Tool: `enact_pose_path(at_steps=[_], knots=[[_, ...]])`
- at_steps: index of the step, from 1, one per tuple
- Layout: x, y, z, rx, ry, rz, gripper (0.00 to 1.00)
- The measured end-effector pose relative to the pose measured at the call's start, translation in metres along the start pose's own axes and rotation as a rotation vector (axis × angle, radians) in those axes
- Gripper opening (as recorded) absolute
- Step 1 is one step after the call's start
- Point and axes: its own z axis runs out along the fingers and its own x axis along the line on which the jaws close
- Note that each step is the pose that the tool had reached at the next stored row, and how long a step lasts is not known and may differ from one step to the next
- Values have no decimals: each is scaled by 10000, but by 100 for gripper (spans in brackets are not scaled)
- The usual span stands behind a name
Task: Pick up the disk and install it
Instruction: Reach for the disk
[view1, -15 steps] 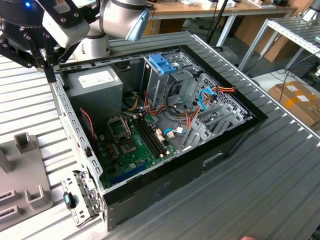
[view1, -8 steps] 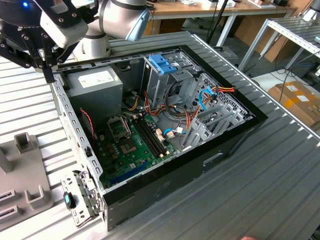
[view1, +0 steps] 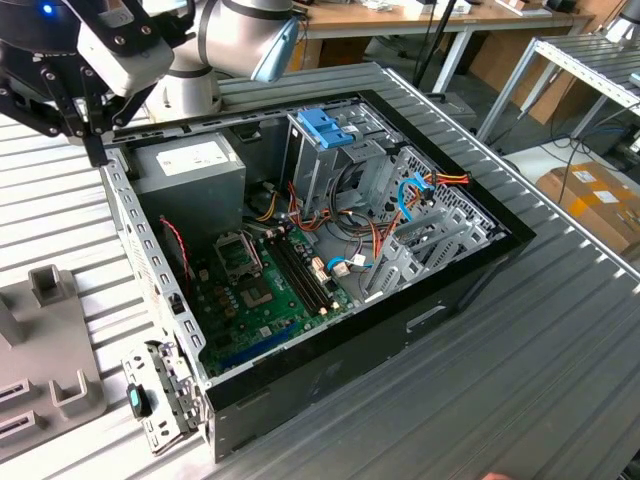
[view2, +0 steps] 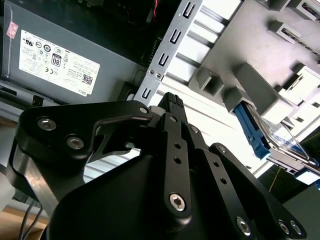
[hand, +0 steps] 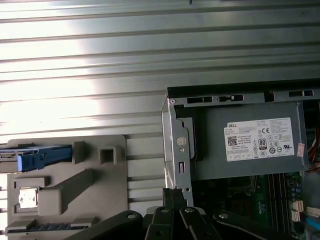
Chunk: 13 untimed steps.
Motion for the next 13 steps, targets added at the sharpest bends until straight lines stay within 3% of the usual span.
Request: enact_pose_path(at_steps=[13], knots=[[27,-2,-1,0,0,0,11]])
